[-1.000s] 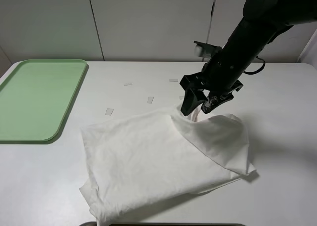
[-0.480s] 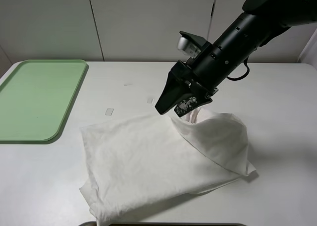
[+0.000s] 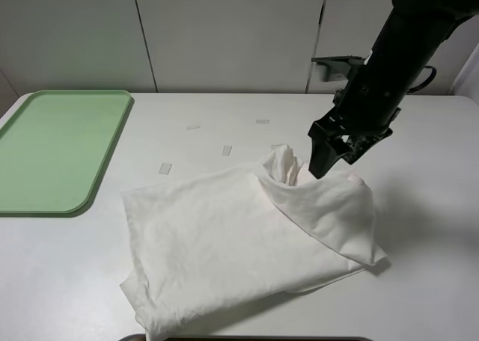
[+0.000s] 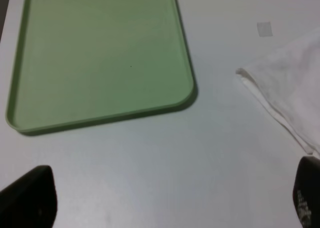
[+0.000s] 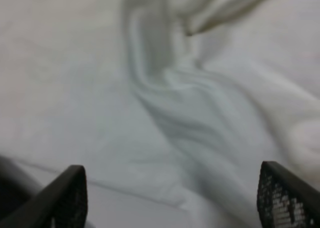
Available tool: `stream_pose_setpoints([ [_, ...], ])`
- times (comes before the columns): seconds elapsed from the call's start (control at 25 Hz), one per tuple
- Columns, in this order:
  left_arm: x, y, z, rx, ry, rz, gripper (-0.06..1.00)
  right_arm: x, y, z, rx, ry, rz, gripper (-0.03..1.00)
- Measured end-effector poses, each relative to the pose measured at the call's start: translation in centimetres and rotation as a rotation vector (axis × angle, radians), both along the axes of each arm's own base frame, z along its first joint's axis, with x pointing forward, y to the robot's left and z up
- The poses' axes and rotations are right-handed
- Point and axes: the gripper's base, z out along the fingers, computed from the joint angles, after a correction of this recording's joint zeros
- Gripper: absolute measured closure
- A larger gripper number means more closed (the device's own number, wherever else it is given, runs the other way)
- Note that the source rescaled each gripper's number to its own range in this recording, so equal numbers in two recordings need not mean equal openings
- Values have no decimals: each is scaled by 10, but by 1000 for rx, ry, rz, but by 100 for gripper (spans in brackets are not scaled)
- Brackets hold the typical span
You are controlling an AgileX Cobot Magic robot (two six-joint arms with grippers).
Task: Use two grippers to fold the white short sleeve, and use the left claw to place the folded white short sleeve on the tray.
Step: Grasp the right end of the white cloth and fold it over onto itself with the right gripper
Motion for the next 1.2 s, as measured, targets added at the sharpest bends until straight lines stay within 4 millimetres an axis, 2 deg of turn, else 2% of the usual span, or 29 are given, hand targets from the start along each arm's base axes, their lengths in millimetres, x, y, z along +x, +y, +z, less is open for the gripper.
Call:
stream_pose_setpoints([
  [0.2, 0, 0, 0, 0, 0, 0, 0, 7, -27, 13, -116, -86, -101, 21],
  [0.24, 0, 0, 0, 0, 0, 0, 0, 11, -42, 14, -172, -105, -160, 21],
  [0.36, 0, 0, 0, 0, 1, 0, 0, 18, -61, 12, -240, -144, -245, 21],
  [0.48, 0, 0, 0, 0, 1, 0, 0, 17, -74, -3, -248, -168, -329, 17],
  [0.56, 0, 0, 0, 0, 1, 0, 0, 13, -79, -16, -236, -168, -361, 5],
  [0.64, 0, 0, 0, 0, 1, 0, 0, 4, -82, -32, -230, -149, -374, -1],
  [0.76, 0, 0, 0, 0, 1, 0, 0, -3, -82, -42, -209, -130, -397, -3],
  [0.92, 0, 0, 0, 0, 1, 0, 0, -7, -75, -44, -168, -102, -427, -3],
  [1.2, 0, 0, 0, 0, 1, 0, 0, -17, -32, -41, 17, 11, -506, -3],
])
